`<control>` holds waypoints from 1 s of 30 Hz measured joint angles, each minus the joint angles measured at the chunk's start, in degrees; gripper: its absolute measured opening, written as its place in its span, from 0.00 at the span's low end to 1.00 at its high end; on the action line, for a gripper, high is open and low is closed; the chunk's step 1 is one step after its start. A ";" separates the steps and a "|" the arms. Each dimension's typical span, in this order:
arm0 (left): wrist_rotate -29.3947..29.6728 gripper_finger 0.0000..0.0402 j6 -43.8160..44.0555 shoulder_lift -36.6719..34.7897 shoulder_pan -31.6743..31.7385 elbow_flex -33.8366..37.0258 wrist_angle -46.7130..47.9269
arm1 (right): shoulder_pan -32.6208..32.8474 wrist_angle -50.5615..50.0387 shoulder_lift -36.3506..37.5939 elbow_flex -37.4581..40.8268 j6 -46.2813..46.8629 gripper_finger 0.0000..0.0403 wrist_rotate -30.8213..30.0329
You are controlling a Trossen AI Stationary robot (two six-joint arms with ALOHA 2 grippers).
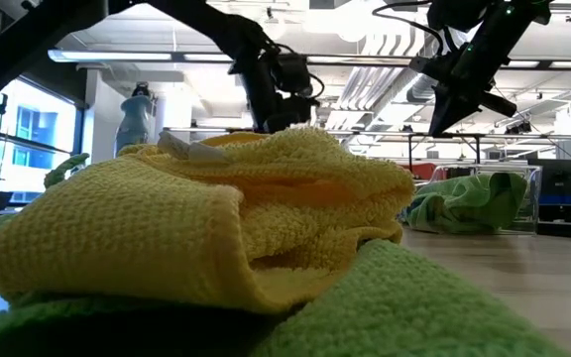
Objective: Sort microfiber towel by color & place in baskets
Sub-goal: Put the left yellow microfiber cloth into the left transparent bin
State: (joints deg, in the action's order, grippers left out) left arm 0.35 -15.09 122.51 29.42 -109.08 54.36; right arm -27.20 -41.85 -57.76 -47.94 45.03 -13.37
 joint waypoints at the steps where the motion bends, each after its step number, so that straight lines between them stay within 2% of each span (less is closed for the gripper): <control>1: -0.01 0.07 0.00 -0.46 -0.01 0.00 0.20 | 0.00 0.01 0.00 0.00 0.01 0.00 0.00; 5: 0.18 0.17 0.00 -1.63 -0.08 -0.99 0.94 | 0.00 0.01 0.00 0.00 -0.01 0.00 0.02; 9: 0.29 0.27 -0.28 -1.64 -0.17 -5.29 4.94 | 0.00 -0.02 0.00 0.00 -0.01 0.00 0.02; 13: 1.56 0.33 -2.47 -1.71 -0.30 -9.11 7.68 | 0.00 -0.06 0.00 0.00 -0.01 0.00 0.02; 18: 2.30 0.33 -4.41 -1.22 1.22 -10.43 2.83 | 0.00 -0.06 0.00 0.00 -0.03 0.00 0.02; 25: -2.46 0.30 -1.62 5.53 3.86 -10.23 3.47 | 0.00 -0.06 0.00 0.00 0.08 0.00 0.02; 30: -2.23 0.30 -0.03 10.41 3.71 -10.26 3.32 | 0.00 -0.05 -0.01 0.00 0.16 0.00 0.03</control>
State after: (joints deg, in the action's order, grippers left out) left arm -1.88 -15.13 132.93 33.13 -119.34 57.68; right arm -27.20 -41.90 -57.77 -47.94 45.19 -13.33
